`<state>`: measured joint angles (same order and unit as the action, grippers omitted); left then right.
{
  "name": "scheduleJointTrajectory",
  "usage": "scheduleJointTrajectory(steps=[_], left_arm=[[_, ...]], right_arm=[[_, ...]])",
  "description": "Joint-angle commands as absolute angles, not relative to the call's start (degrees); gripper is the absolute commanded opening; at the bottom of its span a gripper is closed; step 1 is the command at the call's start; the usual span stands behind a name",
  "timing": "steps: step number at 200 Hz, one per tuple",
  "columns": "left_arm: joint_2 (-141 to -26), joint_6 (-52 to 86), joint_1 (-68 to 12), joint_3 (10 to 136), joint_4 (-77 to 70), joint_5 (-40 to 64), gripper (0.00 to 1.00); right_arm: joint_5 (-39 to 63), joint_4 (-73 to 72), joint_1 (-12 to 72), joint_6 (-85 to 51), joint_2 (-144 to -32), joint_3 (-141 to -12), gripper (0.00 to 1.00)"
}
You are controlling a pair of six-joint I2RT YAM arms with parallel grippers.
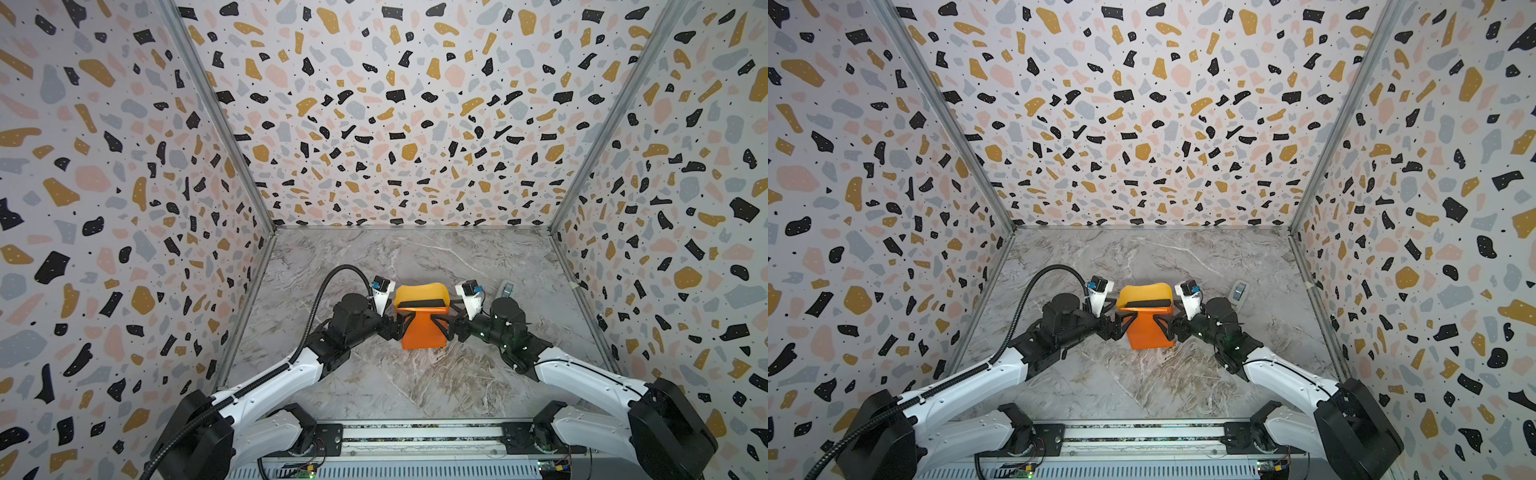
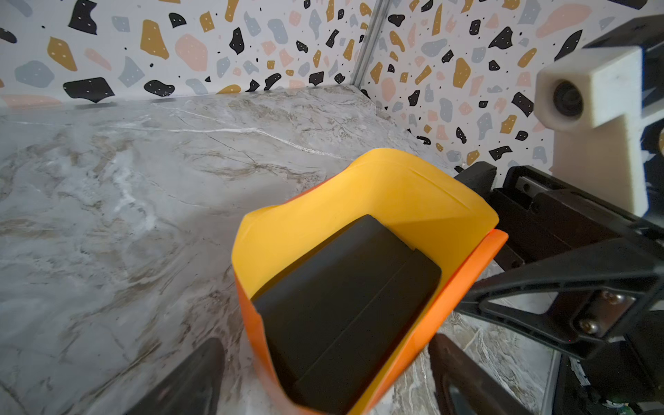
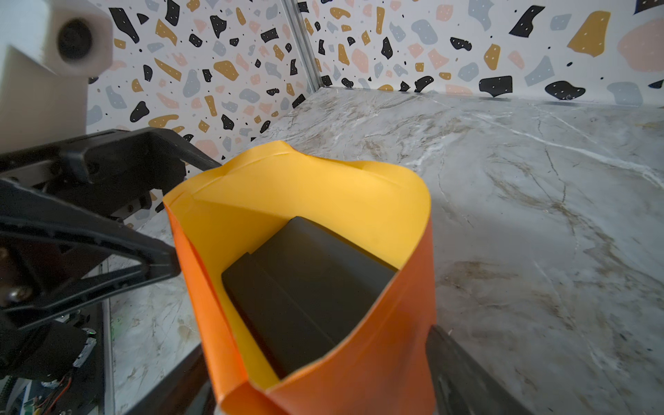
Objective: Wrap a gift box in wrapping paper
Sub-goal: Fold the wrapping paper for the gift box.
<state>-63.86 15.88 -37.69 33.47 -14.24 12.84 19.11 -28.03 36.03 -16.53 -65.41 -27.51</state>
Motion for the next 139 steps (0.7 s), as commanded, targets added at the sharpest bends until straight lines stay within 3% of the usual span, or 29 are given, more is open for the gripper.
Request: scheduleJointTrajectory(steps=[1, 40, 139], left_arm=[[-64.8, 16.8, -38.1, 34.1, -18.0, 14.8, 0.86], [-65.6, 18.2, -38.3, 33.7, -19.9, 14.6, 0.82], [-68.9, 21.8, -38.4, 34.8, -22.0, 13.3, 0.64]], right_arm=[[20.1, -29.5, 36.4, -16.8, -65.3, -29.7, 0.86], [20.4, -29.8, 36.4, -17.0, -66.1, -30.0, 0.84], [19.0, -30.4, 37.1, -20.5, -67.9, -30.6, 0.72]])
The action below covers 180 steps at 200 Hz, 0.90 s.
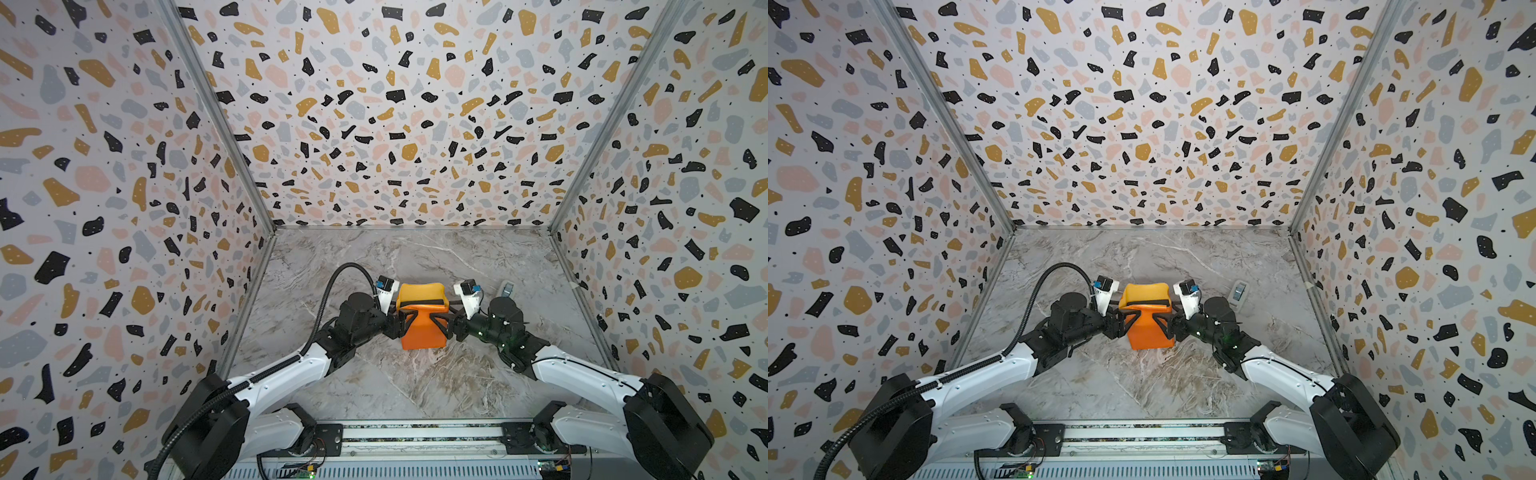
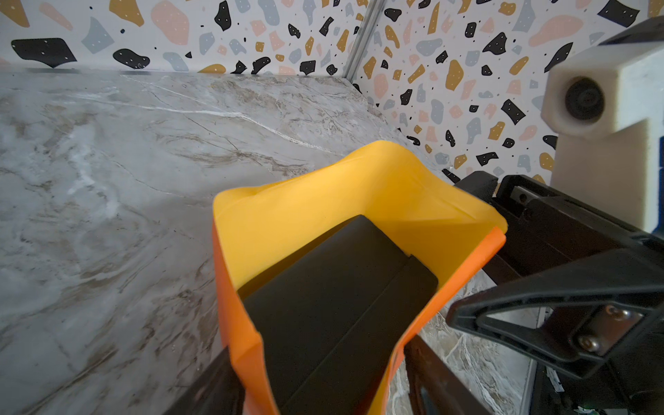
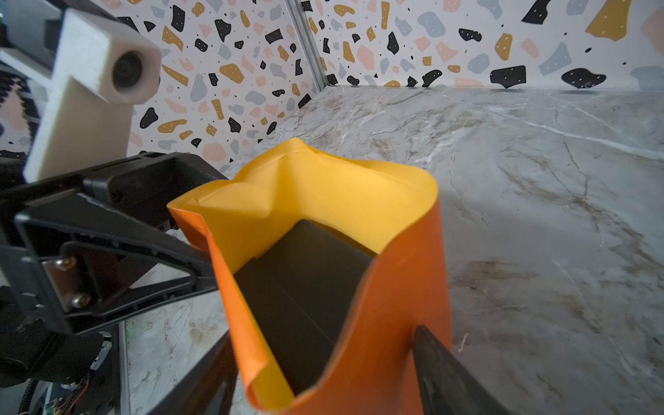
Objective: Wrap a gift box in wrapping paper
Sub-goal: Fold the wrapping paper for the gift box.
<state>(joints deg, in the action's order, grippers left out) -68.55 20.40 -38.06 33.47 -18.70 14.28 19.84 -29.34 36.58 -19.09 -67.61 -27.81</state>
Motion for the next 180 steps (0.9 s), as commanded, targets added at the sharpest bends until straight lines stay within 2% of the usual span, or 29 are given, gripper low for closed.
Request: scheduleJointTrajectory(steps=[1, 33, 68, 91, 123, 154, 180], left_arm=[[-68.9, 21.8, -38.5, 34.8, -22.0, 13.3, 0.64], [-69.5, 22.6, -38.5, 35.0, -20.2, 9.8, 0.59], [-70.6, 22.5, -38.5, 36.0, -17.9, 7.0, 0.58], [-71.1, 21.8, -38.5, 36.3, -16.5, 5.8, 0.58], [-71.1, 21.7, -38.5, 36.5, -16.2, 5.0, 0.58], [-71.7, 21.3, -38.5, 37.0, -15.5, 3.0, 0.62], [-71.6, 21.1, -38.5, 37.4, -14.8, 1.9, 0.76]], right_arm=[[19.0, -30.4, 37.1, -20.6, -67.9, -30.7, 0.72], [16.0, -28.3, 37.5, -21.9, -68.7, -31.8, 0.67], [12.3, -25.7, 38.0, -22.9, -69.2, -32.7, 0.64], [7.6, -21.8, 38.1, -22.7, -68.9, -33.8, 0.65], [5.3, -20.1, 38.1, -21.7, -69.4, -34.6, 0.72], [4.4, -18.7, 38.1, -21.7, -71.1, -35.1, 0.73], [2.6, -17.2, 38.1, -21.9, -71.9, -34.8, 0.70]])
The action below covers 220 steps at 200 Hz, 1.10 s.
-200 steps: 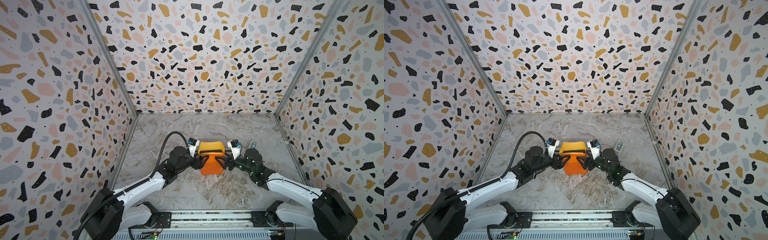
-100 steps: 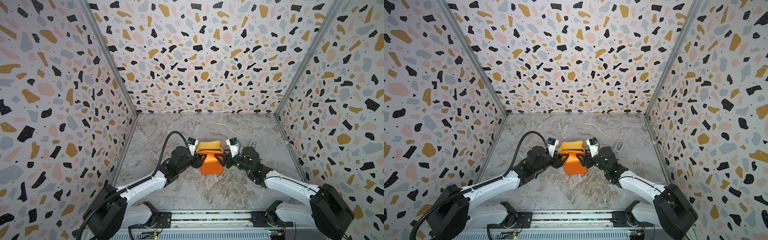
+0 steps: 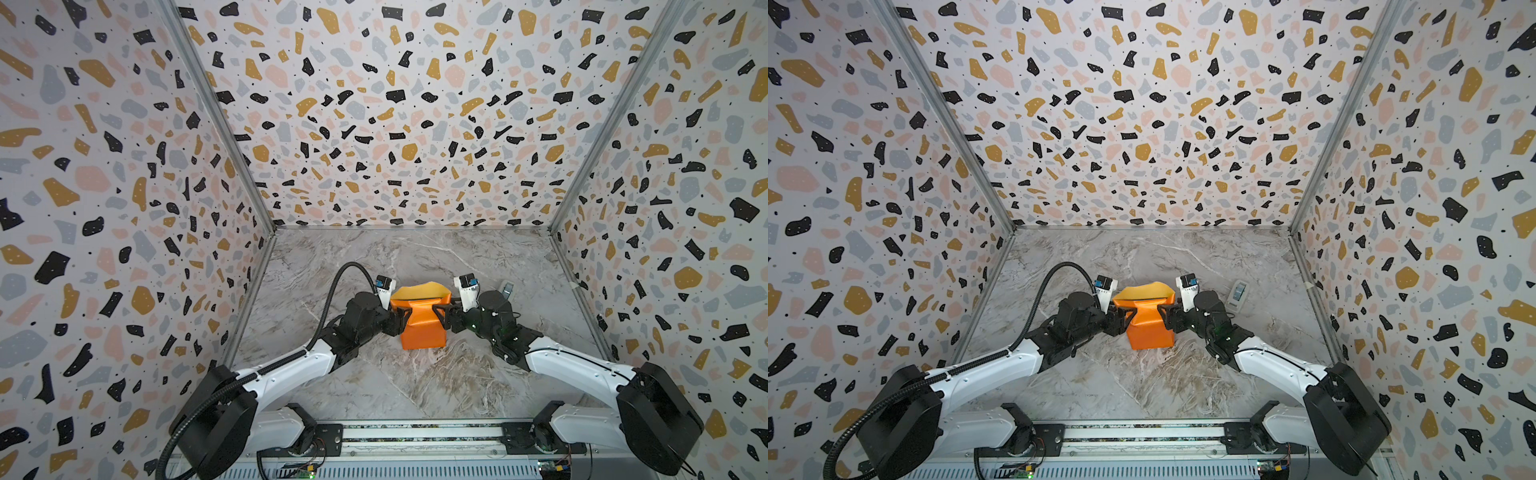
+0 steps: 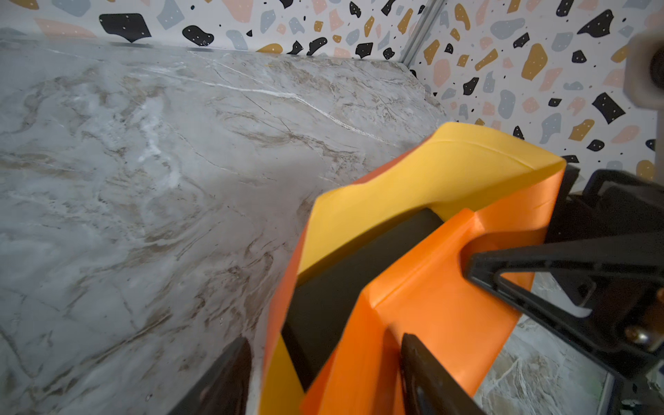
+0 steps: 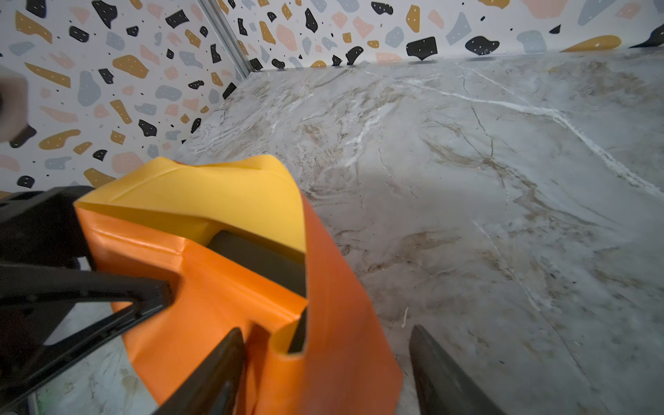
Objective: Wrap a gift box in wrapping paper
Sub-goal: Fold the wrapping paper for the gift box.
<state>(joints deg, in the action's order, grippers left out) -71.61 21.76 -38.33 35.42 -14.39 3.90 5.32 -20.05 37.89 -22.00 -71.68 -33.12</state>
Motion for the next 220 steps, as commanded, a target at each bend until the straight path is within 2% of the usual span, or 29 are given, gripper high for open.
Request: scheduleJointTrajectory(steps=[1, 23, 38, 84, 116, 150, 175, 220], left_arm=[[-71.5, 21.1, -38.5, 37.4, -14.8, 1.9, 0.76], [-70.2, 21.0, -38.5, 36.1, -14.8, 3.2, 0.81], [-70.6, 20.7, -38.5, 36.3, -13.1, 2.9, 0.80], [-75.1, 18.6, -38.7, 40.0, -7.7, -3.0, 0.66], [-76.3, 18.7, -39.2, 41.2, -7.5, -4.9, 0.60], [-76.1, 18.5, -39.4, 42.0, -6.2, -9.8, 0.53], [-76.7, 18.3, -39.8, 42.4, -6.4, -10.2, 0.43], [-78.4, 17.5, -41.1, 42.5, -6.3, -11.5, 0.33]], right_arm=[[2.6, -17.1, 38.1, -21.9, -71.9, -34.8, 0.70], [1.8, -16.1, 38.1, -22.1, -71.6, -34.6, 0.67], [1.1, -15.6, 38.1, -22.0, -71.2, -34.4, 0.66], [0.4, -14.8, 38.1, -21.3, -70.6, -35.5, 0.65], [-0.5, -13.1, 38.1, -20.8, -71.9, -37.6, 0.65], [-3.6, -10.6, 38.1, -20.7, -72.6, -36.7, 0.55], [-3.6, -10.4, 38.1, -20.9, -72.4, -36.0, 0.48], [-7.1, -6.5, 38.1, -18.9, -73.9, -40.4, 0.45]])
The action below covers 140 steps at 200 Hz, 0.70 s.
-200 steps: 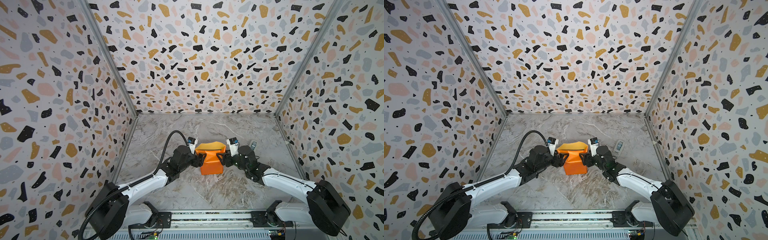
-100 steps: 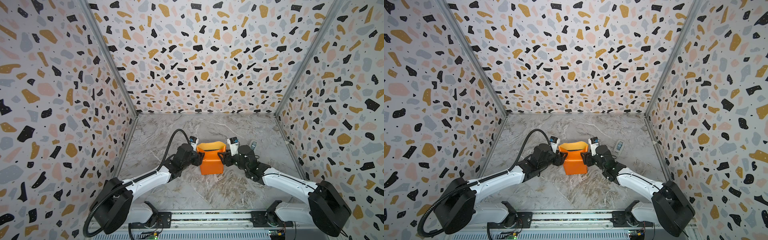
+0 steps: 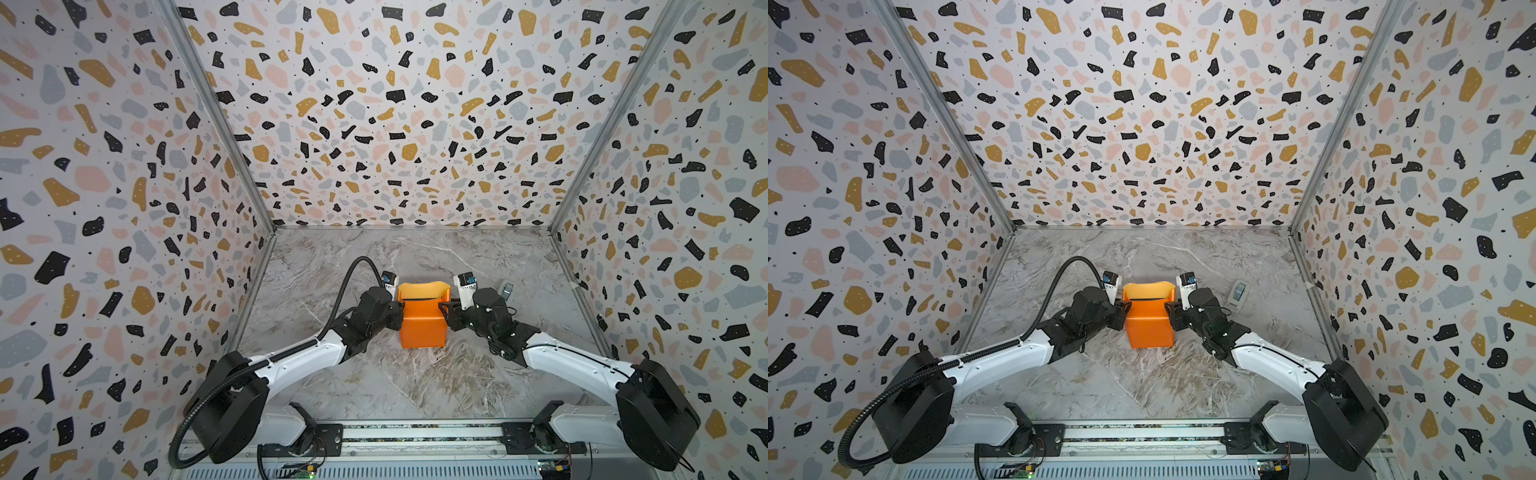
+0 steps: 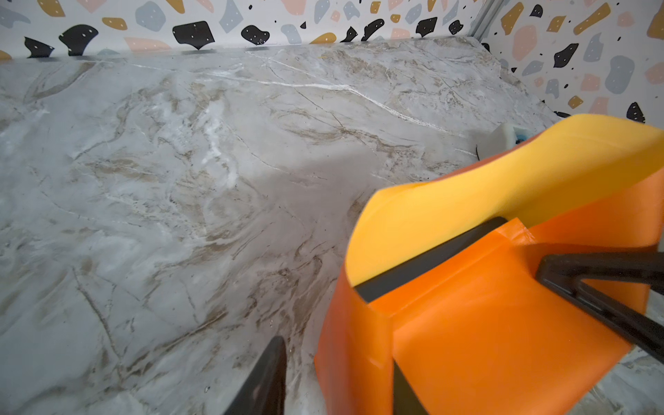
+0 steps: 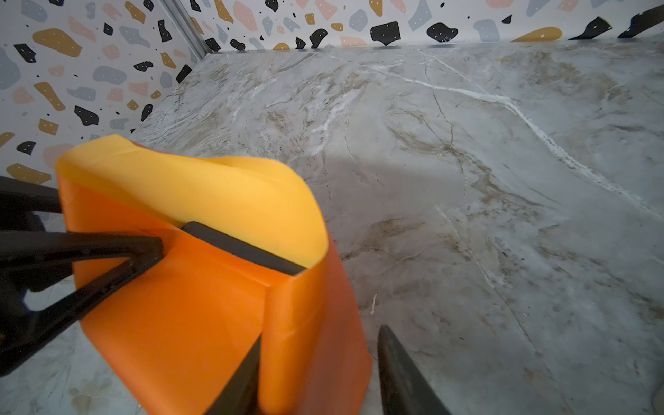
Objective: Wrap a gift box in wrapping paper
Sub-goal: Fold the wrapping paper for the gift box.
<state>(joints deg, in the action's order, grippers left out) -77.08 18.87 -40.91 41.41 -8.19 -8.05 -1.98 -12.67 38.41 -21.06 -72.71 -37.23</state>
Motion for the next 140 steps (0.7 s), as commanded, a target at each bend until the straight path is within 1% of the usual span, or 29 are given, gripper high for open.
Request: scheduleJointTrajectory(steps=[1, 27, 68, 81, 103, 114, 125, 140], left_arm=[[-78.4, 17.5, -41.1, 42.5, -6.3, -11.6, 0.33], [-78.4, 17.0, -41.5, 43.3, -6.2, -13.8, 0.29], [-79.6, 17.2, -42.3, 43.9, -6.4, -14.7, 0.23], [-79.6, 17.7, -42.5, 44.1, -6.6, -15.0, 0.22], [-79.7, 18.0, -42.7, 44.6, -6.5, -15.2, 0.21], [-79.6, 18.2, -42.8, 44.9, -6.3, -15.2, 0.21], [-79.8, 18.4, -42.8, 45.4, -6.0, -15.1, 0.21], [-79.8, 18.9, -42.8, 45.9, -5.8, -15.2, 0.21]], right_arm=[[-7.2, -6.4, 38.2, -18.9, -74.0, -40.6, 0.45], [-10.0, -4.1, 38.2, -17.7, -75.1, -41.6, 0.43], [-11.0, -3.3, 38.2, -17.7, -75.0, -41.3, 0.39], [-11.5, -3.2, 38.3, -17.7, -74.6, -41.7, 0.40], [-11.5, -2.6, 38.3, -17.5, -74.3, -43.7, 0.45], [-11.1, -2.7, 38.3, -17.5, -74.6, -44.6, 0.46], [-11.0, -2.6, 38.4, -17.4, -75.2, -45.3, 0.44], [-11.5, -2.3, 38.7, -17.5, -75.7, -45.8, 0.40]])
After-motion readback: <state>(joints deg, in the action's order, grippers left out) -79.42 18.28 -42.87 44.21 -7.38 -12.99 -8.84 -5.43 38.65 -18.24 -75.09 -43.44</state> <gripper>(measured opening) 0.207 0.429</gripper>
